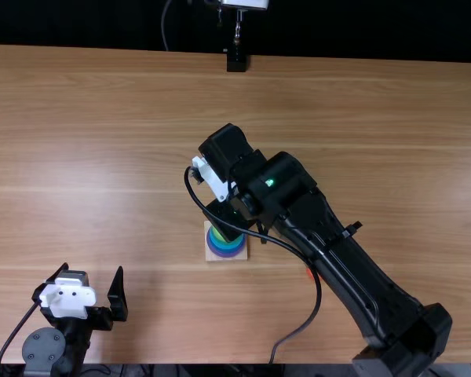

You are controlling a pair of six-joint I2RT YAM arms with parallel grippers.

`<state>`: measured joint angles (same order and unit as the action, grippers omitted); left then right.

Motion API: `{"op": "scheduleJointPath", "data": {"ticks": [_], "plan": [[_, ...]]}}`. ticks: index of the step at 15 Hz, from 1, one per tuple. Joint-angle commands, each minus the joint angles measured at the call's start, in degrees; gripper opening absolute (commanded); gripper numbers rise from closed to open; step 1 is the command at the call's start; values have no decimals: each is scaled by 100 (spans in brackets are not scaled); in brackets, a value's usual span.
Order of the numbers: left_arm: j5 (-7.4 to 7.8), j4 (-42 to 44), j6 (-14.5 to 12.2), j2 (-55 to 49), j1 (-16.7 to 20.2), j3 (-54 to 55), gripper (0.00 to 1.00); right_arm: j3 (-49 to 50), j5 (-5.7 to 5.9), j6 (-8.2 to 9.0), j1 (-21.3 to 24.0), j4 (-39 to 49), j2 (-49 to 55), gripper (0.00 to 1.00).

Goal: Build the Hanoi tower: stack the rings onto the peg from bottom to top in this color order: purple, dark blue, light blue, dark green, light green, yellow, orange.

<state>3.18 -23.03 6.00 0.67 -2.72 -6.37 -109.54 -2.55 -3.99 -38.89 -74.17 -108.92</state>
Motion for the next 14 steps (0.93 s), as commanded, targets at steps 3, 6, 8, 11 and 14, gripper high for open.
{"op": "scheduleJointPath", "data": {"ticks": [3,6,8,11,14], "plan": [[30,-450,-62,-67,17,637,100,-42,33,30,-48,7,-59,100],[30,-450,-62,-67,17,637,100,-182,33,40,-39,70,-41,100],[30,-450,-62,-67,17,637,100,-314,33,641,5,429,-24,100],[30,-450,-62,-67,17,637,100,-279,65,2487,356,1325,29,100],[30,-450,-62,-67,17,637,100,495,54,2424,875,1684,723,100]]}}
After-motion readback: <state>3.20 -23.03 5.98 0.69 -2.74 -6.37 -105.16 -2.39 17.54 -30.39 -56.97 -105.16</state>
